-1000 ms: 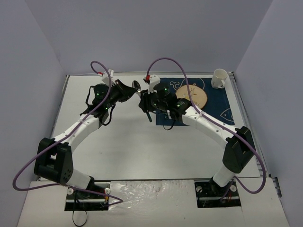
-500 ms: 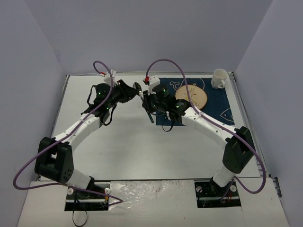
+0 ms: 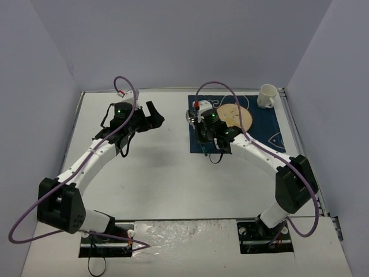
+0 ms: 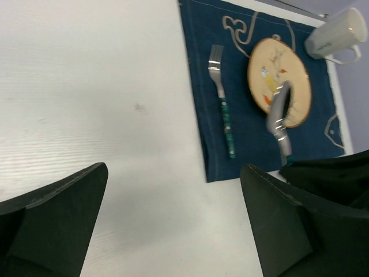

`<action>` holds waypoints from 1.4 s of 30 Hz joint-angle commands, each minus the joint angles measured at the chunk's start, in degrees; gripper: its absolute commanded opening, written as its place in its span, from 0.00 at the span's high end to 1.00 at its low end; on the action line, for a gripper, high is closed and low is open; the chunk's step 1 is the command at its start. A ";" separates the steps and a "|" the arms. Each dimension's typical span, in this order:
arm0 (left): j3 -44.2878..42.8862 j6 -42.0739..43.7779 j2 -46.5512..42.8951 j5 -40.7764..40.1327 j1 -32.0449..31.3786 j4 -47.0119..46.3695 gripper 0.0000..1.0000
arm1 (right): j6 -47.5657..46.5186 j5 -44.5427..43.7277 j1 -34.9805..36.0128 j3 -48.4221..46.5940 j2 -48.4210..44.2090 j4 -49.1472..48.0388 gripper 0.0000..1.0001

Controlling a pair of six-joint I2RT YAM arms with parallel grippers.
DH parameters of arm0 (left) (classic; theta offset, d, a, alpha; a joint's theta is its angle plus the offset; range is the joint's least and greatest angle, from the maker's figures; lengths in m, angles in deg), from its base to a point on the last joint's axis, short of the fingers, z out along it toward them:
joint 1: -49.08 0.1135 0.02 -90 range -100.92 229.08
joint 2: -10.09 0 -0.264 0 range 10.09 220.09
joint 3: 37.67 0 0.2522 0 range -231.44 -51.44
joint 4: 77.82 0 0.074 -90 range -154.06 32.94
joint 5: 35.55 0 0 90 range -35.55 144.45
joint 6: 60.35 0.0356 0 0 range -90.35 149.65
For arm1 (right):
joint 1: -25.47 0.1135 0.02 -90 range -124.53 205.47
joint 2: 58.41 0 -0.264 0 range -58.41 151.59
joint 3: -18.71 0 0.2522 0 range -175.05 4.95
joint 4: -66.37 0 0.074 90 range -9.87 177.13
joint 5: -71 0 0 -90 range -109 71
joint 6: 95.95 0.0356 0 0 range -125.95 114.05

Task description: Set the dinner table for one person

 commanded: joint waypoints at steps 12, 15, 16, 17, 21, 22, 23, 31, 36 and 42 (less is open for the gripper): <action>12.96 14.59 -17.20 -20.06 6.08 13.73 0.03 | -17.58 -0.63 -30.73 -1.09 2.76 -3.53 1.00; 13.00 15.12 -18.39 -20.78 5.69 13.59 0.03 | -19.43 2.88 -35.41 -3.03 7.03 -3.86 1.00; 13.04 15.19 -18.63 -21.10 5.65 13.84 0.03 | -20.12 3.04 -36.47 -3.55 8.50 -4.05 1.00; 13.10 15.28 -18.83 -21.43 5.57 14.12 0.03 | -20.95 3.13 -37.61 -4.05 9.97 -4.33 1.00; 13.26 15.63 -19.19 -22.00 4.66 14.14 0.03 | -23.35 4.02 -40.36 -6.53 13.47 -6.10 1.00; 13.27 15.52 -19.09 -21.88 4.64 13.93 0.03 | -23.58 4.61 -40.96 -7.04 14.50 -6.36 1.00; 13.27 15.37 -18.98 -21.69 4.64 13.66 0.03 | -23.80 5.15 -41.53 -7.56 15.56 -6.61 1.00; 12.91 15.48 -17.37 -21.42 4.64 13.48 0.03 | -24.48 6.89 -44.24 -10.33 19.96 -7.11 1.00; 12.61 15.63 -16.25 -21.65 4.64 13.40 0.03 | -24.32 7.76 -45.84 -12.09 22.29 -7.07 1.00; 12.41 15.57 -15.06 -21.30 4.64 13.39 0.03 | -24.92 8.41 -47.01 -12.75 23.92 -6.96 1.00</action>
